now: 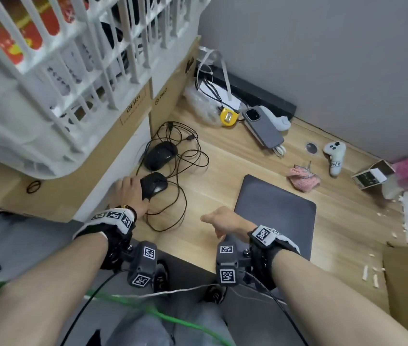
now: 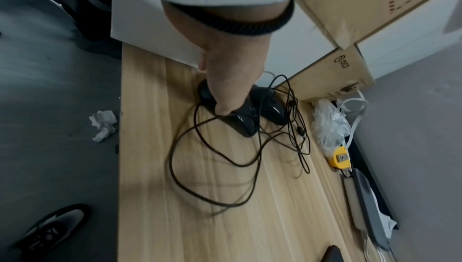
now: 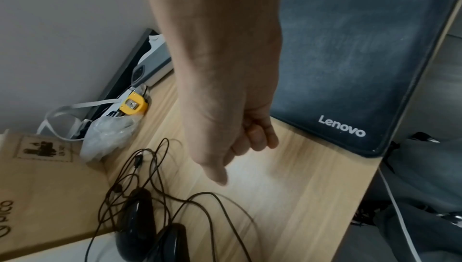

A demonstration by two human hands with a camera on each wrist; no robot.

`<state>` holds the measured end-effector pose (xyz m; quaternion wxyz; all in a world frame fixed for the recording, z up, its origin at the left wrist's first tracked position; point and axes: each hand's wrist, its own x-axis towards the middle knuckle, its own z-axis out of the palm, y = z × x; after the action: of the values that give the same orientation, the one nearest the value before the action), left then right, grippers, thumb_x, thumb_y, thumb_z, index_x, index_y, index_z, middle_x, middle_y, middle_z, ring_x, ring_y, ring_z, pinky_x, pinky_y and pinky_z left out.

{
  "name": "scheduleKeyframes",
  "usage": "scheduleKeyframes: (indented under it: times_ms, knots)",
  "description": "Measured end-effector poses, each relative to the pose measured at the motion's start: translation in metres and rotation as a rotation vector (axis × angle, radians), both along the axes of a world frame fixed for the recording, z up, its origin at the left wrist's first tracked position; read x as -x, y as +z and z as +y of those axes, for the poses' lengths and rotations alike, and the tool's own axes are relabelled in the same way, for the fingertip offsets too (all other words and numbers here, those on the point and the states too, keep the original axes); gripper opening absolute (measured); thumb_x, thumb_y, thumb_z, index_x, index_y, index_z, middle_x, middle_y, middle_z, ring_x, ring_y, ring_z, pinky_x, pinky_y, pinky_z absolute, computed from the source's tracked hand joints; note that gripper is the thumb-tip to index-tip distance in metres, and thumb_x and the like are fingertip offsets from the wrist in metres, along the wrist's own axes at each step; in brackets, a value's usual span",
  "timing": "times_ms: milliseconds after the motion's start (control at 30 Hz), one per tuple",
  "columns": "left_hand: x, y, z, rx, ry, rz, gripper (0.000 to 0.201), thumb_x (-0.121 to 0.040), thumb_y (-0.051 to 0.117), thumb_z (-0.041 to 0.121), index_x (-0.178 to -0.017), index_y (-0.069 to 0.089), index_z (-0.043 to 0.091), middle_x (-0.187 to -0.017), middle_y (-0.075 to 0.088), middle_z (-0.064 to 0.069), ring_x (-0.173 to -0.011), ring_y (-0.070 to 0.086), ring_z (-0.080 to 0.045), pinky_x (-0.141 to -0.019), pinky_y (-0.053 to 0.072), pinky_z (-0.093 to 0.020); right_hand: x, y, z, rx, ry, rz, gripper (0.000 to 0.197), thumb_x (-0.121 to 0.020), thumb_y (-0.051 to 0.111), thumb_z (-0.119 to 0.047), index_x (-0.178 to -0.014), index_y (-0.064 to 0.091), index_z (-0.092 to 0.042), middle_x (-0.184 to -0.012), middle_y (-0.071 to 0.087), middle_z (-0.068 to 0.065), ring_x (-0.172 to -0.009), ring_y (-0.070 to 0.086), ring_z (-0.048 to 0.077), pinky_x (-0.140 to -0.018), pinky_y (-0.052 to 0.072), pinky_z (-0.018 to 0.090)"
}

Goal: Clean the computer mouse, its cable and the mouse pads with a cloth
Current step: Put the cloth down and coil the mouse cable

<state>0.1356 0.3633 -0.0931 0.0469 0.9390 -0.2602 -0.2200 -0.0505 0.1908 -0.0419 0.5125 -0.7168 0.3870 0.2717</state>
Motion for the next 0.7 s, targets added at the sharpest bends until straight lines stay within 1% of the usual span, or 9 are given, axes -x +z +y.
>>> scheduleKeyframes:
  times_ms: [100, 200, 267, 300, 367, 433, 500, 600, 700]
  knots:
    - [0.001, -0.003, -0.006, -0.085, -0.062, -0.008, 0.071, -0.076, 0.066, 0.049, -0.131, 0.04, 0.011, -0.132, 0.045, -0.015, -0.122, 0.039, -0.032, -0.105, 0.029, -0.037, 0.009, -0.006, 0.004, -0.015, 0.049, -0.011, 0.053, -0.085, 0.054, 0.004, -0.055, 0.02, -0.023, -0.055, 0.018, -0.002, -0.047, 0.024, 0.011, -0.051, 0.036, 0.024]
    - [0.005, -0.001, -0.018, -0.049, -0.038, 0.035, 0.074, -0.073, 0.067, 0.05, -0.129, 0.041, 0.009, -0.131, 0.046, -0.016, -0.12, 0.041, -0.033, -0.1, 0.032, -0.038, 0.017, -0.006, 0.005, 0.005, 0.004, -0.018, 0.049, -0.075, 0.039, 0.016, -0.055, 0.018, -0.024, -0.058, 0.014, -0.002, -0.05, 0.019, 0.012, -0.056, 0.035, 0.03]
    - [0.008, 0.002, -0.027, 0.016, -0.022, 0.081, 0.07, -0.073, 0.071, 0.043, -0.126, 0.043, 0.008, -0.127, 0.05, -0.015, -0.118, 0.045, -0.032, -0.094, 0.037, -0.037, 0.022, -0.005, 0.002, -0.04, -0.011, 0.007, 0.04, -0.076, 0.031, 0.014, -0.055, 0.031, -0.02, -0.057, 0.023, -0.001, -0.051, 0.027, 0.014, -0.058, 0.041, 0.032]
    - [0.012, 0.006, -0.03, 0.048, -0.021, 0.12, 0.068, -0.071, 0.074, 0.04, -0.125, 0.044, 0.009, -0.126, 0.052, -0.014, -0.117, 0.047, -0.032, -0.091, 0.039, -0.037, 0.026, -0.004, 0.0, -0.085, -0.01, 0.023, 0.036, -0.08, 0.029, 0.011, -0.062, 0.043, -0.017, -0.059, 0.031, 0.001, -0.053, 0.034, 0.015, -0.061, 0.044, 0.033]
    - [0.019, 0.009, -0.036, 0.11, -0.027, 0.179, 0.071, -0.067, 0.078, 0.037, -0.123, 0.043, 0.012, -0.124, 0.052, -0.013, -0.114, 0.049, -0.031, -0.09, 0.042, -0.038, 0.029, -0.003, -0.004, -0.176, -0.049, 0.033, 0.033, -0.086, 0.029, 0.006, -0.092, 0.057, -0.012, -0.066, 0.042, 0.002, -0.056, 0.044, 0.015, -0.073, 0.045, 0.037]
    - [0.026, 0.016, -0.042, 0.177, -0.02, 0.254, 0.078, -0.065, 0.082, 0.037, -0.126, 0.039, 0.013, -0.126, 0.048, -0.012, -0.112, 0.051, -0.031, -0.091, 0.045, -0.04, 0.026, 0.003, -0.006, -0.227, -0.09, 0.009, 0.031, -0.089, 0.035, 0.003, -0.108, 0.054, -0.013, -0.074, 0.05, 0.002, -0.061, 0.051, 0.013, -0.074, 0.047, 0.034]
    - [0.028, 0.021, -0.05, 0.237, -0.017, 0.339, 0.086, -0.062, 0.084, 0.038, -0.13, 0.038, 0.012, -0.126, 0.044, -0.009, -0.11, 0.053, -0.03, -0.093, 0.046, -0.04, 0.02, 0.01, -0.006, -0.275, -0.118, -0.028, 0.027, -0.091, 0.044, -0.002, -0.111, 0.054, -0.017, -0.088, 0.053, 0.005, -0.071, 0.054, 0.016, -0.065, 0.045, 0.026]
    - [0.025, 0.036, -0.063, 0.31, -0.105, 0.38, 0.079, -0.057, 0.082, 0.043, -0.124, 0.051, 0.017, -0.12, 0.052, -0.004, -0.107, 0.056, -0.023, -0.092, 0.047, -0.035, 0.01, 0.019, -0.008, -0.318, -0.128, -0.078, 0.029, -0.091, 0.056, -0.015, -0.119, 0.056, -0.023, -0.11, 0.056, 0.012, -0.085, 0.058, 0.022, -0.073, 0.043, 0.029]
    - [0.019, 0.05, -0.072, 0.37, -0.191, 0.436, 0.075, -0.059, 0.085, 0.034, -0.126, 0.054, 0.02, -0.121, 0.051, 0.0, -0.109, 0.053, -0.016, -0.093, 0.042, -0.029, 0.001, 0.029, -0.012, -0.258, -0.13, -0.15, 0.027, -0.095, 0.051, -0.017, -0.121, 0.056, -0.024, -0.127, 0.055, 0.006, -0.094, 0.062, 0.019, -0.075, 0.05, 0.025]
